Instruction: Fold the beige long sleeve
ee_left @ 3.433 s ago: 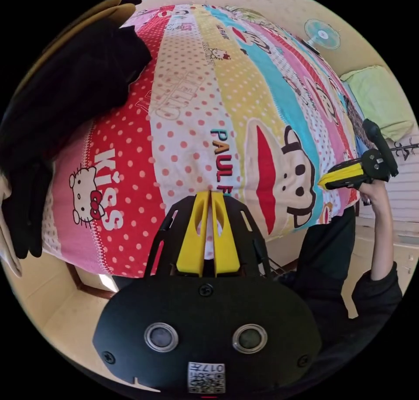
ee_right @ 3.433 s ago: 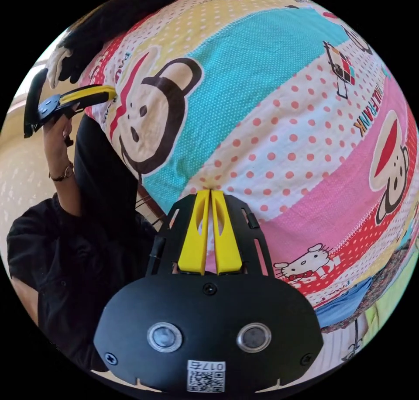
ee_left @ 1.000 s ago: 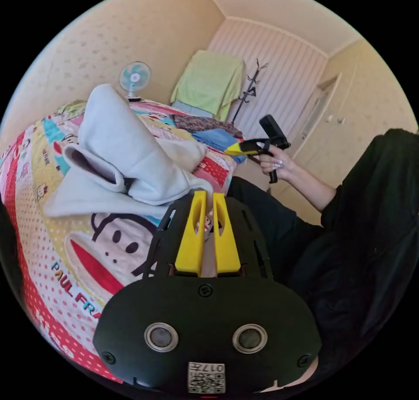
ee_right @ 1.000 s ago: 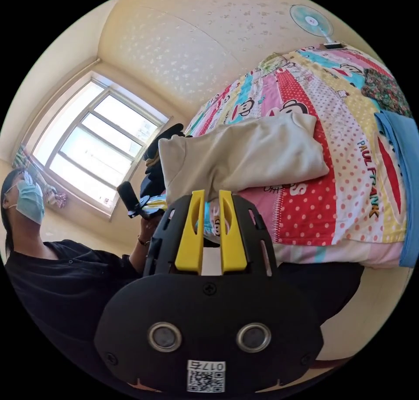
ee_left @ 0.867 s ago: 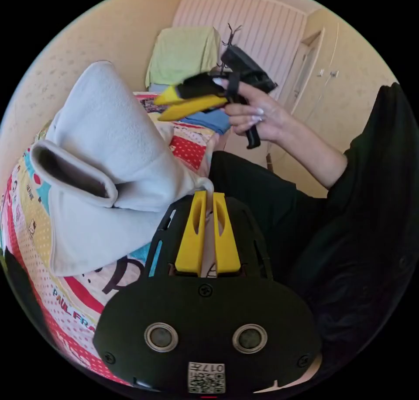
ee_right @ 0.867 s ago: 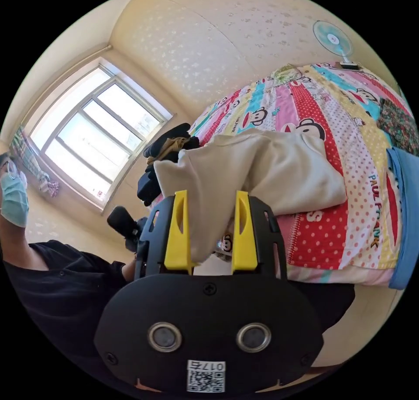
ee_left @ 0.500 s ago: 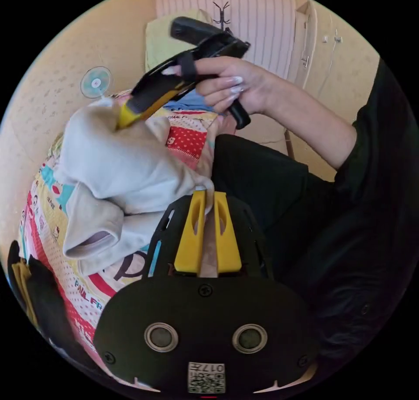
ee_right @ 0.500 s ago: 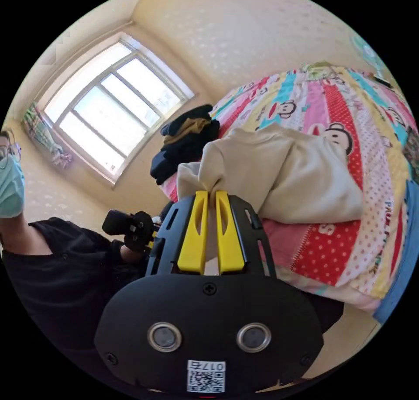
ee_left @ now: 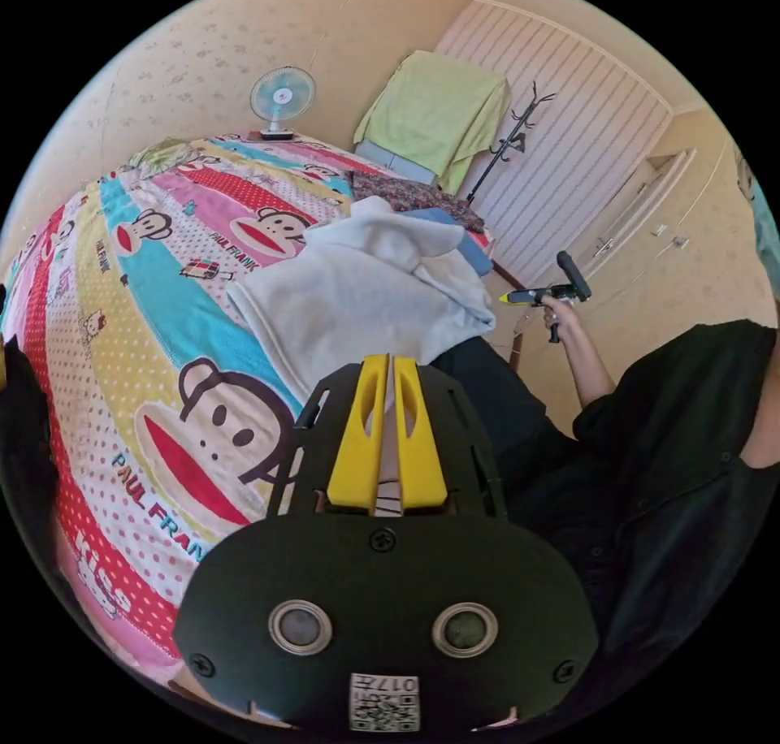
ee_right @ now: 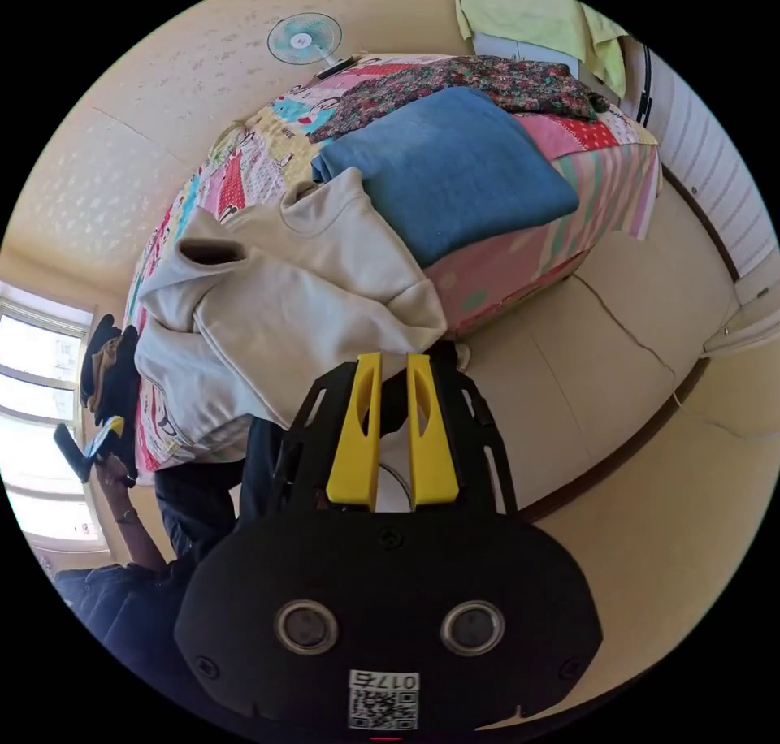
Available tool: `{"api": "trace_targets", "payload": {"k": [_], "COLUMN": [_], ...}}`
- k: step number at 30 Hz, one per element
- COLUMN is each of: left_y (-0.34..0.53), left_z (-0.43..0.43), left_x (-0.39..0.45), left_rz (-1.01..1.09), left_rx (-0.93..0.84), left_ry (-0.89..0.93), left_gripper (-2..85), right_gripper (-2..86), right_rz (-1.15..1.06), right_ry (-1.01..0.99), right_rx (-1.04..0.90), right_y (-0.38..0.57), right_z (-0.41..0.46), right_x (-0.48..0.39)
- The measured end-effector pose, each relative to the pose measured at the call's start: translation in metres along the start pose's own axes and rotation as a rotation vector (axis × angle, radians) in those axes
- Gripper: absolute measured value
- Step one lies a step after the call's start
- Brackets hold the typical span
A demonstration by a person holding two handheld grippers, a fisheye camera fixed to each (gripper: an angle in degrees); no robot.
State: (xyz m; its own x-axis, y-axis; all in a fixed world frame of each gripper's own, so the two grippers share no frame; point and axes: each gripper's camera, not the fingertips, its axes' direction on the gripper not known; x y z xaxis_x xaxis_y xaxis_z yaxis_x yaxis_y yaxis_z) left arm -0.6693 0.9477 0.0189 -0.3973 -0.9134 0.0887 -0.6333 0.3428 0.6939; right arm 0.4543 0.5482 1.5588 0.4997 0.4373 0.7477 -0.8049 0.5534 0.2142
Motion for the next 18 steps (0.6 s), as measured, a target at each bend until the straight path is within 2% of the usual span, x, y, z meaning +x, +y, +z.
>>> {"api": "trace_targets", "payload": {"k": [4,10,14,17,18], "left_y": [-0.087,-0.270,-0.345,-0.342,-0.331], "left_z": [-0.003,0.061,0.156,0.233,0.248], "left_x": [-0.018,-0.084,-0.122,-0.134,-0.134], "left_rz": [0.038,-0.076,-0.174,-0.199,-0.187], "left_rx": [-0.013,-0.225,-0.440,-0.647,-0.642], "left_ry": [0.093,0.132,-0.046,-0.099,-0.160], "left_gripper": [5.5,10.5,14.3,12.6,11.4], "right_gripper": [6.2,8.8,10.7,10.6,9.6], "right_rz": [0.015,-0.026,-0.027,-0.013,-0.003], "right_ry": [0.015,-0.200,-0.192,-0.252,-0.281], "right_rx": [0.110,0.222,0.263,0.184,0.128], "right_y": [0.016,0.025,0.021,0.016,0.015], "right_z": [-0.015,-0.026,-0.021,0.010,0.024], "right_x": [0.005,0.018,0.019,0.025,0.027]}}
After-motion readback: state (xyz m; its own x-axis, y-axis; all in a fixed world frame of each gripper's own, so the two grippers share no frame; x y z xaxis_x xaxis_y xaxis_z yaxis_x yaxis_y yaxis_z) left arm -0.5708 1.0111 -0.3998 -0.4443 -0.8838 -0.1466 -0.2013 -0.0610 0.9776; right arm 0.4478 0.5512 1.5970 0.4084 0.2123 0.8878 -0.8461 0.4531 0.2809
